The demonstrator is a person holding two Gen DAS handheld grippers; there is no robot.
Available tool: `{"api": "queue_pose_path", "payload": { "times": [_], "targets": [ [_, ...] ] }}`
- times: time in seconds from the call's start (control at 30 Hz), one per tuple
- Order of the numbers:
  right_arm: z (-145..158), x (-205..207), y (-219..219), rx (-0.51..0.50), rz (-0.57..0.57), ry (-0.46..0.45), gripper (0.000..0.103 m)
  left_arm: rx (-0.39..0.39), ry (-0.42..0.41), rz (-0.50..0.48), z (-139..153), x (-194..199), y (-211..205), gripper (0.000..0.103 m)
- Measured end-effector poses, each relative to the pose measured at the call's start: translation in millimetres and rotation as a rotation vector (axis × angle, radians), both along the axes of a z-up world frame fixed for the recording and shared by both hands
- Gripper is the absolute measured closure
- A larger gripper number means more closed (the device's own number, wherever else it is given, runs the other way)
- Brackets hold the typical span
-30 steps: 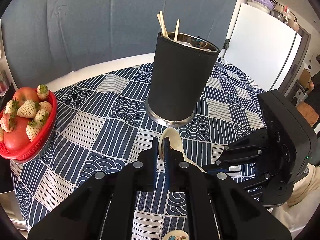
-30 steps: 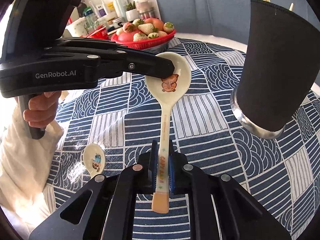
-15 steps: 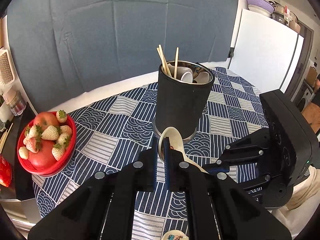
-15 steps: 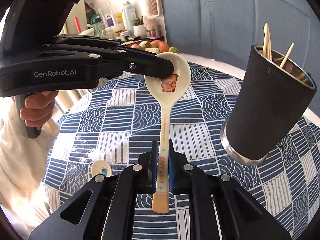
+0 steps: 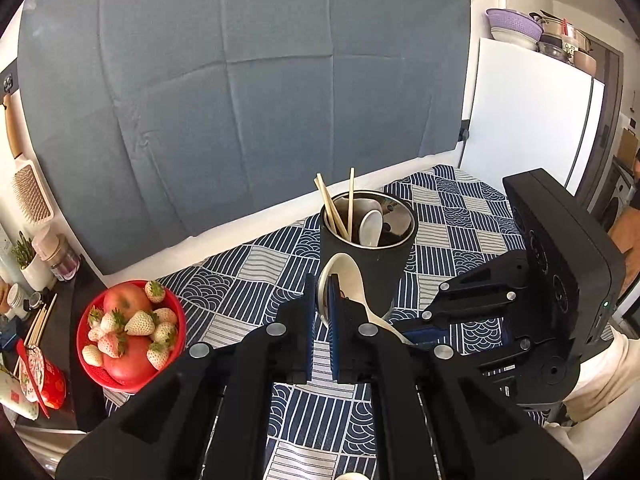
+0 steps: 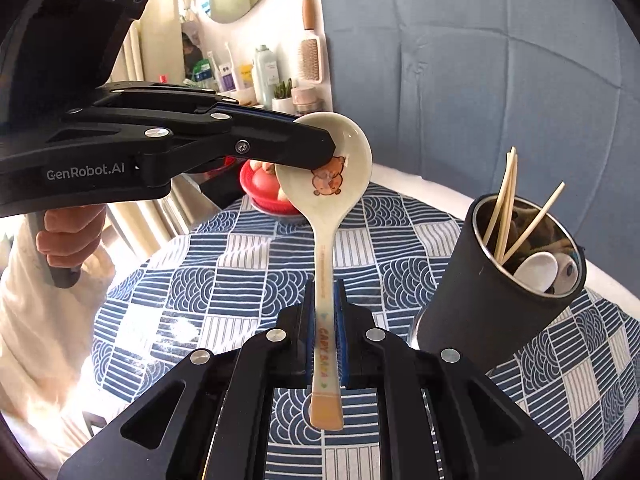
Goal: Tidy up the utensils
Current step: 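Carry both held spoons up over the black holder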
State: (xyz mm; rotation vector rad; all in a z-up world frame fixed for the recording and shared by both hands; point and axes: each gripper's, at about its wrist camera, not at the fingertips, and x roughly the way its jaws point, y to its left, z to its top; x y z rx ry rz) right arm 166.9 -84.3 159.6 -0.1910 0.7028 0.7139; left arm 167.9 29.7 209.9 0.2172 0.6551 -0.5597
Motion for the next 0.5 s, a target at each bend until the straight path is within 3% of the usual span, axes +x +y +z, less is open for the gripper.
{"api": "queue_pose_path", "payload": {
  "times": [0.2, 0.5],
  "targets": [
    [23, 14, -2, 0.007, 0.009, -0.051, 0.096, 0.046, -0.029, 0.0, 21, 12, -9, 0.097],
    [55, 39, -21, 0.048, -0.007, -0.108, 0.096, 0.055, -0.065, -0.039, 49, 31, -30, 0.097]
  ]
}}
